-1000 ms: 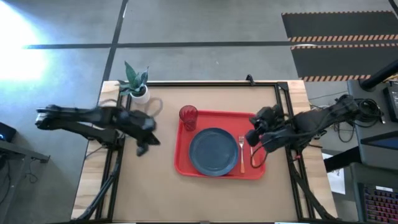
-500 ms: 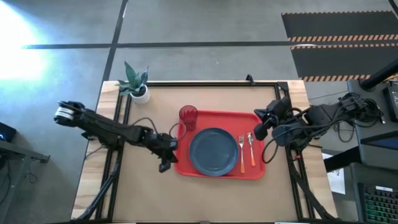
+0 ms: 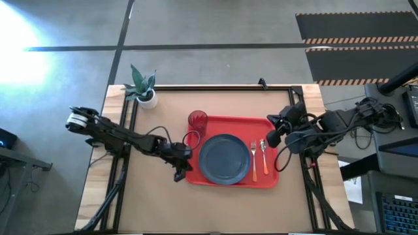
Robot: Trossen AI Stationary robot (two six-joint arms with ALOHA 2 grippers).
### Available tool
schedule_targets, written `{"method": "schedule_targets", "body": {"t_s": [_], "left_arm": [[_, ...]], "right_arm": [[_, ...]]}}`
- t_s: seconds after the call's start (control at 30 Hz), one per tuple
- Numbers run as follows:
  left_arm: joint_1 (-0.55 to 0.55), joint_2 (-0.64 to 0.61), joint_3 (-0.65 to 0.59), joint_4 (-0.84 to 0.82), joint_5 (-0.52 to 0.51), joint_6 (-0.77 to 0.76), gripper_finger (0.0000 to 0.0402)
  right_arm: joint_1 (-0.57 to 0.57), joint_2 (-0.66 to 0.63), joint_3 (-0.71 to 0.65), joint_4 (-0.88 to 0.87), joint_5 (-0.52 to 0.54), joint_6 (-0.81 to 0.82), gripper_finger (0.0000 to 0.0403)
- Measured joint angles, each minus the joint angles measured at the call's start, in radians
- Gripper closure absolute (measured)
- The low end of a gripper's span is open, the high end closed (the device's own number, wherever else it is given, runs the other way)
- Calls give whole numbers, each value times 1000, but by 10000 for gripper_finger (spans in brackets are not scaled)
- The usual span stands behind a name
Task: Pick and place plate/cup/fork/spoon on tray
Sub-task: Adjust the red tray
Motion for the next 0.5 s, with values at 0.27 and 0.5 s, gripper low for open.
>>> {"method": "schedule_targets", "body": {"t_s": [0.27, 0.5], "left_arm": [[0, 88, -1, -8, -4, -2, 401], [0, 143, 3, 15, 1, -30, 401]], "right_arm": [[0, -7, 0, 0, 0, -5, 394], [0, -7, 2, 0, 0, -8, 394]]}}
